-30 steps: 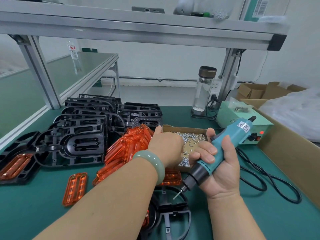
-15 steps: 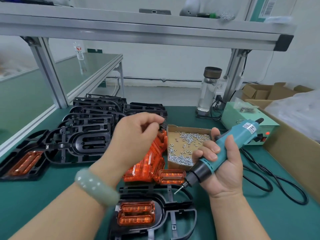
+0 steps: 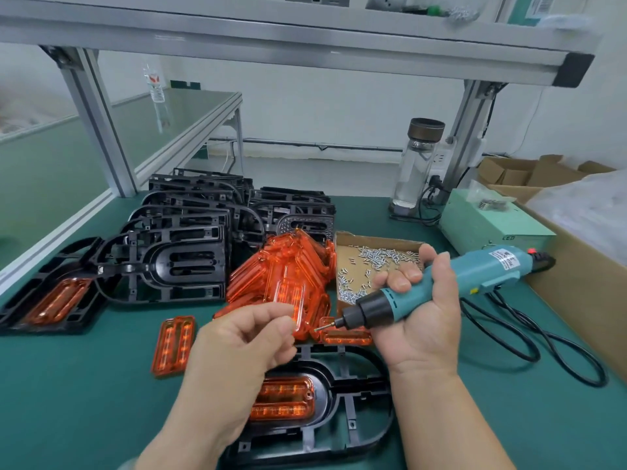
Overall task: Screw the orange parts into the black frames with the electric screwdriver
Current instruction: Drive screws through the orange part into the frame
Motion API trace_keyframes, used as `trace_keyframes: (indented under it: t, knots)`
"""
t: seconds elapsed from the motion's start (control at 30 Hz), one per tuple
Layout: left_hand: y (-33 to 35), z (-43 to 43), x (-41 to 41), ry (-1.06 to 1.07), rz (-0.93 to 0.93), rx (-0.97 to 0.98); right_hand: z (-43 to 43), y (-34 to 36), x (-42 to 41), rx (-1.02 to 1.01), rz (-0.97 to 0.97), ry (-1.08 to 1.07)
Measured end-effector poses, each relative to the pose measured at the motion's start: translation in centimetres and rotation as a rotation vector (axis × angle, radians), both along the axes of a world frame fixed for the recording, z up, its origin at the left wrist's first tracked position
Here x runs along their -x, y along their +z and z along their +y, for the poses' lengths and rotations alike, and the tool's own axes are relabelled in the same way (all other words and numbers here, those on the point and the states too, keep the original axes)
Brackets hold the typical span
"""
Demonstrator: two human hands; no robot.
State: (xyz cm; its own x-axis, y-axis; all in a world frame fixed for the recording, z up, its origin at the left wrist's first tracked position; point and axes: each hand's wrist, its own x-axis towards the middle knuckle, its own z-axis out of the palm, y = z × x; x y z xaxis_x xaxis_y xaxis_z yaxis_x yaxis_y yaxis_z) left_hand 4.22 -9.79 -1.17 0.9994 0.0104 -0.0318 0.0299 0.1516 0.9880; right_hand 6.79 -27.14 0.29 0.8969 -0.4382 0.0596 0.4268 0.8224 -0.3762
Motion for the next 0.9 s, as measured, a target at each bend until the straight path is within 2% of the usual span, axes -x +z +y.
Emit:
trace_keyframes:
  t: [0.17, 0.9]
  knots:
    - [-0.3, -0.9, 0.1, -0.017, -0.025, -0.167, 0.2, 0.1, 0.0, -0.039, 0.013, -0.031]
    - [-0.2, -1.7, 0.6, -0.077, 0.011, -0.137, 0.7, 0.2, 0.2, -0.041, 0.029, -0.033]
